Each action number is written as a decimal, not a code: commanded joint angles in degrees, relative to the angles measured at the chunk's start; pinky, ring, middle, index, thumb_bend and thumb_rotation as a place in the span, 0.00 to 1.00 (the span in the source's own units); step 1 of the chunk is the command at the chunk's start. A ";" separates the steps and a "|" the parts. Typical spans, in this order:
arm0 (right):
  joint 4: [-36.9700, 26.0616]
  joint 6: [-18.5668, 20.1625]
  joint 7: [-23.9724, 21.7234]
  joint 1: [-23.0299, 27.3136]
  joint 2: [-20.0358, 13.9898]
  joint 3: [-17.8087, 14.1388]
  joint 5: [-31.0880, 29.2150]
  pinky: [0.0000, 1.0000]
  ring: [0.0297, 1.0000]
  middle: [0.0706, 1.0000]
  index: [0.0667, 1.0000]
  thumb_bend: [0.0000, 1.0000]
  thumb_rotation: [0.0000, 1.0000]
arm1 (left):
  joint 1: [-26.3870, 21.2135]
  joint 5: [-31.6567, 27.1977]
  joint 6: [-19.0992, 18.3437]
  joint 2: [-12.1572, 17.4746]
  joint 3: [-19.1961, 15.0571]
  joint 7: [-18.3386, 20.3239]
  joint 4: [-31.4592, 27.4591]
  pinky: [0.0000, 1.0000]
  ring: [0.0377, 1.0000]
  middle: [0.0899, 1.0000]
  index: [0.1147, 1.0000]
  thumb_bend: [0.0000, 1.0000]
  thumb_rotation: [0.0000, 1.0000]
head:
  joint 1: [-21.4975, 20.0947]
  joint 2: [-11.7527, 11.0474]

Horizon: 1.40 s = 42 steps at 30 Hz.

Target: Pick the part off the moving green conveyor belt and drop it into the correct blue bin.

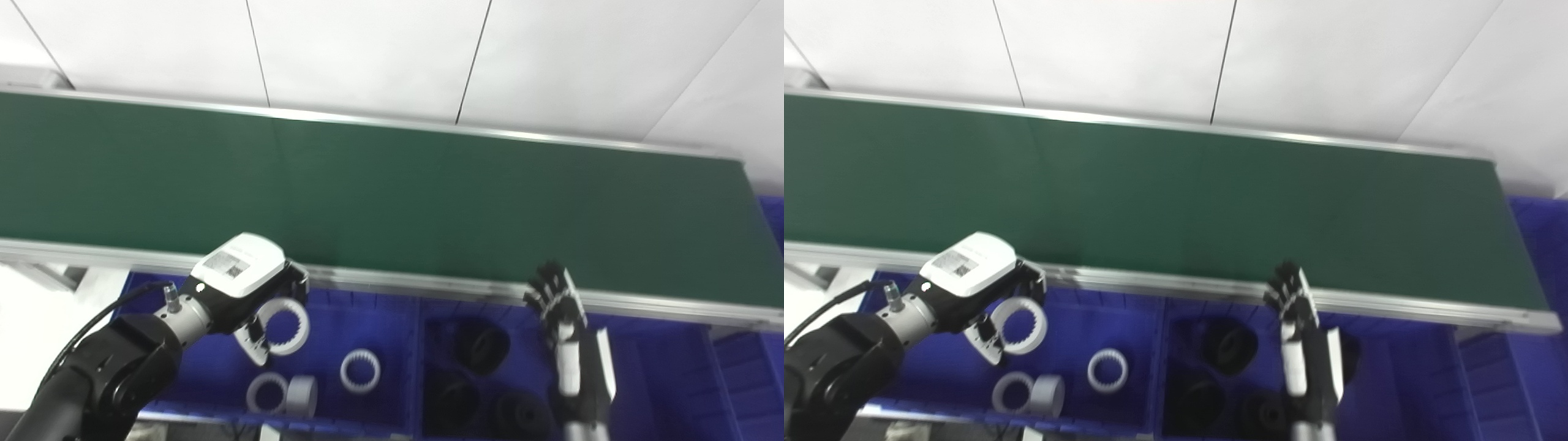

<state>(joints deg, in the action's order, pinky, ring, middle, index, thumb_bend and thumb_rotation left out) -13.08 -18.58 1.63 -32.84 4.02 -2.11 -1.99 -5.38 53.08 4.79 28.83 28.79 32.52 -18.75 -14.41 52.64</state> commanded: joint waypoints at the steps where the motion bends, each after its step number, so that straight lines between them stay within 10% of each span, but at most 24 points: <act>1: -2.62 0.80 0.25 -0.62 0.10 0.05 0.36 0.85 0.91 0.93 0.94 0.75 0.95 | -0.36 1.60 1.53 0.57 -0.50 -1.40 -0.03 0.53 0.43 0.43 0.43 0.52 0.00 | -0.35 0.33; 9: -3.34 1.18 0.57 -1.06 0.71 0.36 0.82 0.85 0.90 0.92 0.94 0.73 0.94 | 0.72 7.86 1.14 -0.61 -0.44 -1.94 2.48 0.53 0.47 0.43 0.44 0.52 0.00 | -0.98 0.35; 11: -3.44 1.08 0.57 -1.17 0.78 0.47 1.09 0.86 0.90 0.92 0.94 0.74 0.95 | 0.97 9.77 0.86 -0.64 -0.27 -0.95 1.80 0.74 0.79 0.86 0.86 0.75 0.40 | -0.97 0.32; 17: -3.46 0.87 0.82 -1.42 1.22 0.58 1.25 0.85 0.90 0.92 0.94 0.76 0.95 | 3.46 15.22 -0.15 -2.14 -0.84 -1.50 0.63 0.99 1.00 1.00 1.00 0.91 0.67 | -1.08 0.14; 30: -2.35 -0.41 1.25 -1.67 1.75 1.08 1.46 0.84 0.90 0.93 0.94 0.77 0.95 | 8.06 8.57 1.46 -5.05 -7.20 -9.71 -4.00 1.00 1.00 1.00 1.00 0.82 0.52 | -3.67 -1.64; 33: -1.83 -0.72 1.61 -1.58 2.21 1.34 2.32 0.84 0.90 0.92 0.93 0.78 0.94 | 7.57 4.56 0.99 -2.04 -8.12 -0.62 -12.43 1.00 1.00 1.00 1.00 0.84 0.28 | -5.55 -2.11; 36: -1.13 -1.02 1.89 -1.23 2.61 1.91 3.22 0.83 0.89 0.91 0.93 0.78 0.93 | 4.38 -2.69 -4.03 1.46 -9.46 13.50 -19.80 1.00 0.97 0.96 0.95 0.57 0.37 | -8.94 -2.87; 38: -0.87 -0.80 2.13 -1.01 2.92 2.44 3.88 0.83 0.89 0.91 0.93 0.78 0.93 | 2.64 -9.18 -6.08 3.08 -11.50 16.22 -20.79 1.00 0.92 0.90 0.89 0.50 0.36 | -10.27 -3.16; 39: -0.70 -0.67 2.30 -0.87 3.12 2.68 4.25 0.83 0.89 0.91 0.93 0.78 0.93 | 2.22 -12.30 -4.95 3.52 -12.63 14.71 -19.86 0.96 0.87 0.85 0.85 0.45 0.16 | -11.01 -3.38; 42: 0.19 -0.84 2.95 -0.26 3.82 3.28 5.51 0.84 0.89 0.91 0.93 0.77 0.93 | 3.35 -23.03 4.02 1.33 -17.98 2.72 -13.17 0.83 0.78 0.79 0.81 0.48 0.03 | -14.13 -4.21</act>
<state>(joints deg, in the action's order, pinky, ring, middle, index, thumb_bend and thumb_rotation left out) -12.66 -17.27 3.88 -33.55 6.88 0.74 2.71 -2.54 35.82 4.20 31.40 12.71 41.68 -33.35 -27.07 48.78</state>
